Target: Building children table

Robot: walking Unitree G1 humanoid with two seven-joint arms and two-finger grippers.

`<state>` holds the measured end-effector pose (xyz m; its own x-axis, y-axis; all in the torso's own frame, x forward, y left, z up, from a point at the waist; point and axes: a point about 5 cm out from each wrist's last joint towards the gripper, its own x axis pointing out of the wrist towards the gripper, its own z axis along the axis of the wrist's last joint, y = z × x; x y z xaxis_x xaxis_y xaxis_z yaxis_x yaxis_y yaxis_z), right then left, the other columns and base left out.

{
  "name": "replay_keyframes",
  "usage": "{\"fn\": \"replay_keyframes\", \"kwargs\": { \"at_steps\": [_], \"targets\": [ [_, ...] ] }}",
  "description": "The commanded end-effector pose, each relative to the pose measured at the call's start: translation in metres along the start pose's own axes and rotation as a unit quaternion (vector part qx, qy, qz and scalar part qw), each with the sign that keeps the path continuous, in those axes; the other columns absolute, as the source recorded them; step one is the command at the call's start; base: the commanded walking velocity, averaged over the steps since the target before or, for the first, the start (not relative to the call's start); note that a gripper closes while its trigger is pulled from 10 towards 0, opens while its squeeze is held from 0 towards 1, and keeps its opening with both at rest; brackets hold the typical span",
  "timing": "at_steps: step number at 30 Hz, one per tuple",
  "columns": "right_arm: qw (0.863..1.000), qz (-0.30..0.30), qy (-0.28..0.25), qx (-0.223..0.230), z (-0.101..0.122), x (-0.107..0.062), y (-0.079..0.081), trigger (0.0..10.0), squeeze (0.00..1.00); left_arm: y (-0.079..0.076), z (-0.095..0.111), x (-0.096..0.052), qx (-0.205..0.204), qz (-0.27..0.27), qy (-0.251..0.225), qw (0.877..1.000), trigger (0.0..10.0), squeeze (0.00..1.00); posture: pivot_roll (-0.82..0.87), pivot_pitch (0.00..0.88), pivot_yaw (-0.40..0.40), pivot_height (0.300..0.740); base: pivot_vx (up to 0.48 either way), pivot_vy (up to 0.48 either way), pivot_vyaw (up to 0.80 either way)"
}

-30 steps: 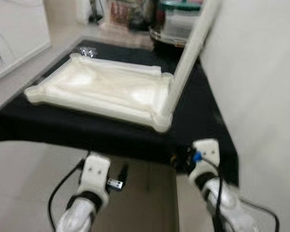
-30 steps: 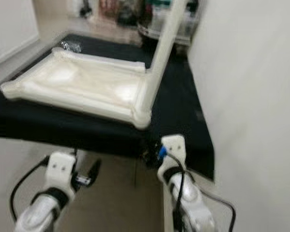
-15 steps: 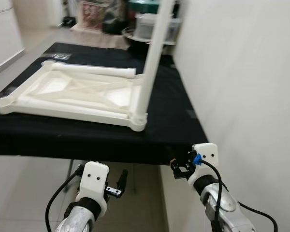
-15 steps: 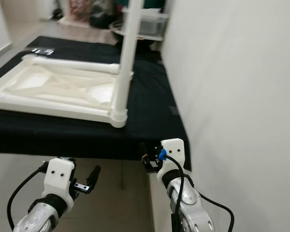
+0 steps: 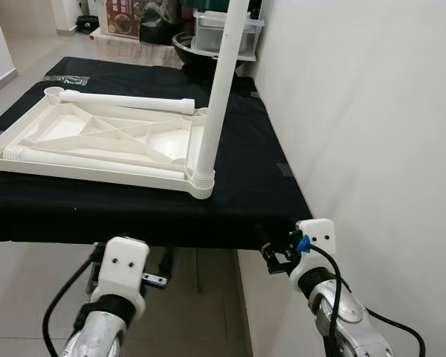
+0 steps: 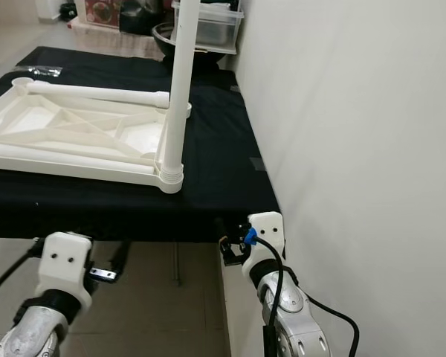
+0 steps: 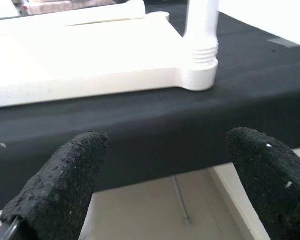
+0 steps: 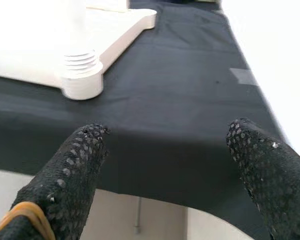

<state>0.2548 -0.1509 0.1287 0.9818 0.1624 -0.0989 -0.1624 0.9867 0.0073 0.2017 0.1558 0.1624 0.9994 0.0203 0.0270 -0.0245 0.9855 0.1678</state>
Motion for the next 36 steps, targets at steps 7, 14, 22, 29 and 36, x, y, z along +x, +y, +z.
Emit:
{"fn": "replay_keyframes", "kwargs": {
  "at_steps": [7,14,22,29,36],
  "targets": [
    [0.997,-0.065,-0.045,-0.006,0.014,0.010,-0.017,10.0,0.00,0.035,0.012,0.006,0.040,0.100,-0.023,0.994,10.0,0.00,0.11,0.052,-0.141,0.740,0.000,0.000,0.00],
    [0.990,-0.089,-0.110,0.017,0.049,0.027,-0.027,10.0,0.00,0.049,0.026,0.013,0.055,0.152,-0.054,0.985,10.0,0.00,0.10,0.048,-0.134,0.740,0.000,0.000,0.00],
    [0.990,-0.084,-0.110,0.015,0.052,0.032,-0.026,10.0,0.00,0.056,0.034,0.016,0.068,0.175,-0.068,0.980,10.0,0.00,0.11,0.050,-0.141,0.740,0.000,0.000,0.00],
    [0.991,-0.081,-0.105,0.018,0.046,0.034,-0.022,10.0,0.00,0.059,0.032,0.016,0.070,0.175,-0.068,0.980,10.0,0.00,0.11,0.049,-0.144,0.740,0.114,0.000,0.00],
    [0.993,-0.078,-0.087,0.015,0.036,0.032,-0.020,10.0,0.00,0.040,0.024,0.015,0.040,0.140,-0.046,0.988,10.0,0.00,0.11,0.049,-0.141,0.740,0.000,0.000,0.00]
  ]
}}
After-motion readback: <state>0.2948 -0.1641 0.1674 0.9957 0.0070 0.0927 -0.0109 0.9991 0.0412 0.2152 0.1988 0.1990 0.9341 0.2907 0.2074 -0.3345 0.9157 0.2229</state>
